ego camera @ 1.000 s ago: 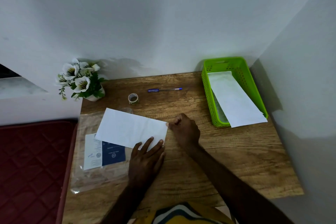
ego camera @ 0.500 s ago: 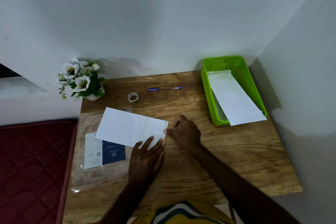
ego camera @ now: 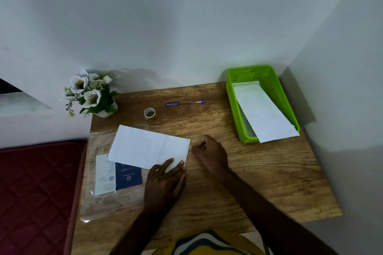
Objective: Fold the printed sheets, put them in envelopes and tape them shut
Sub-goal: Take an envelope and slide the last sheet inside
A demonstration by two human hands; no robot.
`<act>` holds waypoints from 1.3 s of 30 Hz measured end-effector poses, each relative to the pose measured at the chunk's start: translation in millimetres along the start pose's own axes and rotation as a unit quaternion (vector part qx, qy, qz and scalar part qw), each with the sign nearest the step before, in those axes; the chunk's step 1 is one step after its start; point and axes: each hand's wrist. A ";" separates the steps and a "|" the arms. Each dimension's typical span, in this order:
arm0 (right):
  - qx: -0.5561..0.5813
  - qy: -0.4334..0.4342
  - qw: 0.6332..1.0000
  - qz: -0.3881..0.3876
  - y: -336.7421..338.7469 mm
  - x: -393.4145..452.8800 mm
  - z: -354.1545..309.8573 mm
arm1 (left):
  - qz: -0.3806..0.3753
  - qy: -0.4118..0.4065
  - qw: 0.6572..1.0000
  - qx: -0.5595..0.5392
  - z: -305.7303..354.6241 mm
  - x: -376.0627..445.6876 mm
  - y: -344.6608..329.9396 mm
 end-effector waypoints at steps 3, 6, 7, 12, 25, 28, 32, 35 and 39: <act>-0.044 0.009 0.999 0.006 -5.7 -16.5 1.6 | 0.032 0.069 0.995 -0.060 -3.1 12.5 5.1; -0.052 0.007 0.998 0.017 -9.7 -20.8 -1.8 | 0.047 0.111 0.989 -0.088 -8.7 30.3 7.3; -0.051 0.005 0.999 0.017 -10.5 -20.7 -2.3 | 0.048 0.106 0.990 -0.079 -10.2 37.9 7.7; -0.052 0.022 0.998 0.026 -14.9 -20.9 -0.3 | -0.022 0.091 0.995 -0.021 -15.6 90.3 16.2; -0.048 0.027 0.998 0.021 -17.5 -21.5 0.6 | -0.131 0.075 0.986 -0.076 -24.7 125.0 33.8; -0.031 0.021 0.999 -0.001 -13.9 -19.6 0.5 | -0.128 0.078 0.982 -0.112 -22.7 123.2 35.9; 0.083 0.056 0.994 -0.036 -8.7 -13.9 1.9 | -0.099 0.059 0.981 -0.159 -14.8 126.5 40.8; 0.141 0.089 0.986 -0.017 -5.7 -9.7 -2.9 | -0.083 0.034 0.977 -0.193 -12.5 128.1 45.6; 0.216 0.098 0.971 -0.041 -5.9 -7.3 -8.1 | -0.077 0.032 0.965 -0.249 -13.0 130.5 52.4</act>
Point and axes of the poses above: each hand's wrist, its own x-axis towards the middle knuckle, its own y-axis out of the back of the hand, z = x × y, and after that the axes turned 11 degrees about -x, right-handed
